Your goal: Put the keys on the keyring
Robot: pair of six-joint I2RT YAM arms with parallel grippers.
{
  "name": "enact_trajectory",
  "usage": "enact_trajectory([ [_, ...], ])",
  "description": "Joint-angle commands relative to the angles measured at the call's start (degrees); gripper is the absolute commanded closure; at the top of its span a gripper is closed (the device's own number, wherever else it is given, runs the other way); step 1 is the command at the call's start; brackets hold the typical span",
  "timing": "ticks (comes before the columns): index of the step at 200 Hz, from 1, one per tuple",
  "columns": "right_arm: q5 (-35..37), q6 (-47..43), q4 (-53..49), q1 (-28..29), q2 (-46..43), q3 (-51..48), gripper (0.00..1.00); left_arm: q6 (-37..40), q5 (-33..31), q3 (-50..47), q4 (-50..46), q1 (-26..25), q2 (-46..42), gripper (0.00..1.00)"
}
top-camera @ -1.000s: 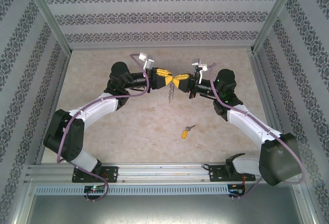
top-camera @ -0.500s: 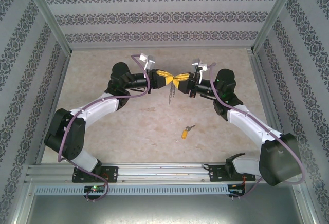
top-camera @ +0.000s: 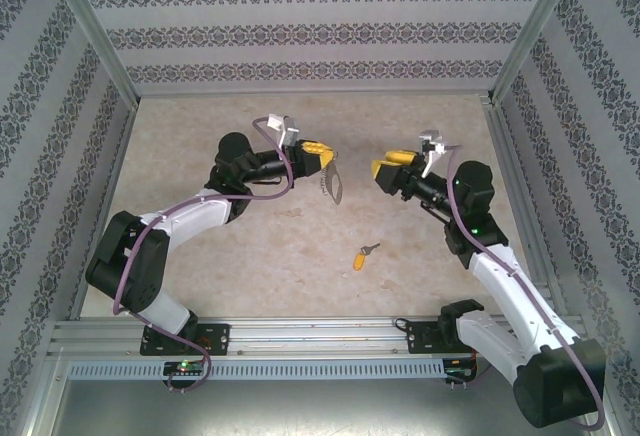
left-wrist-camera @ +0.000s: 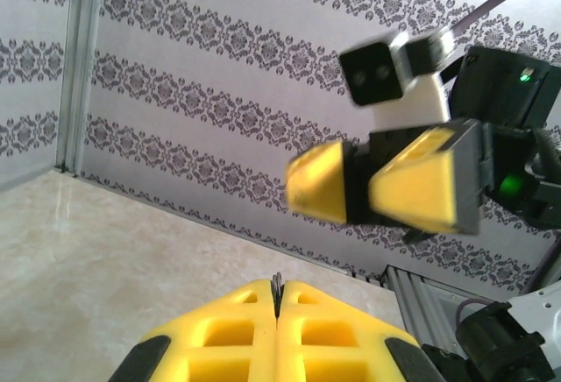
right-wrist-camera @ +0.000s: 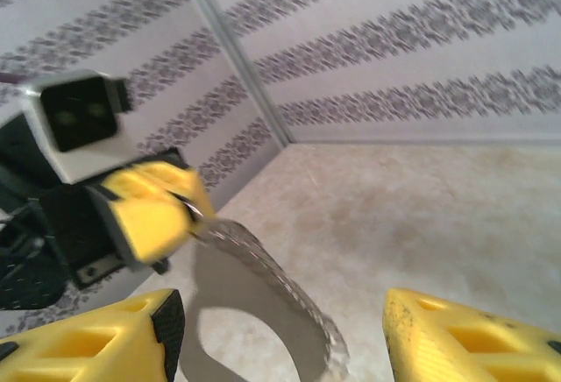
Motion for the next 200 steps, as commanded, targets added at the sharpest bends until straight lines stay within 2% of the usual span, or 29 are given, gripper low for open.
enact_trajectory([
  [1,6.20,3.34,-4.20,-0.25,-0.04,-2.90,0.38,2.37,-0.97,-0.89,9.58,-0.46,-0.95,1.00],
  [30,9.59,5.04,-6.06,-0.30,2.08,-4.65,0.37,3.87,-2.05,-2.33,12.78,-0.46,-0.87,1.00],
  [58,10.60,6.27,-5.76,0.00,5.07,-6.34,0.38,6.13,-2.40,-4.81,19.71,-0.52,-0.10,1.00],
  [113,12.86,6.64,-4.63,1.33,8.73,-8.03,0.38,8.15,1.18,-5.68,27.50,-0.46,2.04,1.00],
  [163,13.68,5.84,-3.98,1.76,10.44,-7.36,0.38,6.58,8.37,-3.71,27.82,-0.81,3.37,1.00],
  [200,14.46,5.42,-3.27,1.73,11.55,-6.90,0.38,0.57,11.32,-1.17,27.90,-1.34,4.16,1.00],
])
